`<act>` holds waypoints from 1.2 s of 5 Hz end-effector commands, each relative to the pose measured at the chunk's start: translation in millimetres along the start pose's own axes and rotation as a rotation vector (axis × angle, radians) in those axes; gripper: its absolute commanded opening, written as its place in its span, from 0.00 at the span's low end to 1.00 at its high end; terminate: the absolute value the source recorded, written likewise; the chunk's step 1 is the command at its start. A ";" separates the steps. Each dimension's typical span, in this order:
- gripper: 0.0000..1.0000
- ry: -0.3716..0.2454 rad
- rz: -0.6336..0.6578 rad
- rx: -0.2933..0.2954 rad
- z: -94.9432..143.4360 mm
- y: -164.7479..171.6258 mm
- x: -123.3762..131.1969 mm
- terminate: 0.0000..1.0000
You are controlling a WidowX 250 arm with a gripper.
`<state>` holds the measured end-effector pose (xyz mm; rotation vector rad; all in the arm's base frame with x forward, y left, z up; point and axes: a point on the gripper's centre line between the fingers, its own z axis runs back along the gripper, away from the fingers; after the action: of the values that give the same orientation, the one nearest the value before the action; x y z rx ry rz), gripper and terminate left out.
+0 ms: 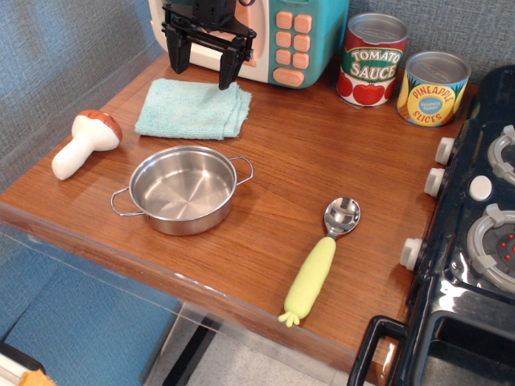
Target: Put the pot in front of the canned goods.
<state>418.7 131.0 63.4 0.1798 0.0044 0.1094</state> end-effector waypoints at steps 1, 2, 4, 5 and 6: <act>1.00 0.000 0.000 0.000 0.0 0.0 0.0 0.00; 1.00 -0.047 -0.059 -0.012 15.2 -13.3 -17.9 0.00; 1.00 -0.169 -0.176 -0.058 51.6 -28.8 -75.8 0.00; 1.00 -0.157 -0.303 -0.111 49.5 -47.9 -112.1 0.00; 1.00 -0.107 -0.391 -0.119 38.3 -65.1 -144.8 0.00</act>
<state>278.4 36.6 71.8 0.0452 -0.0189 -0.2910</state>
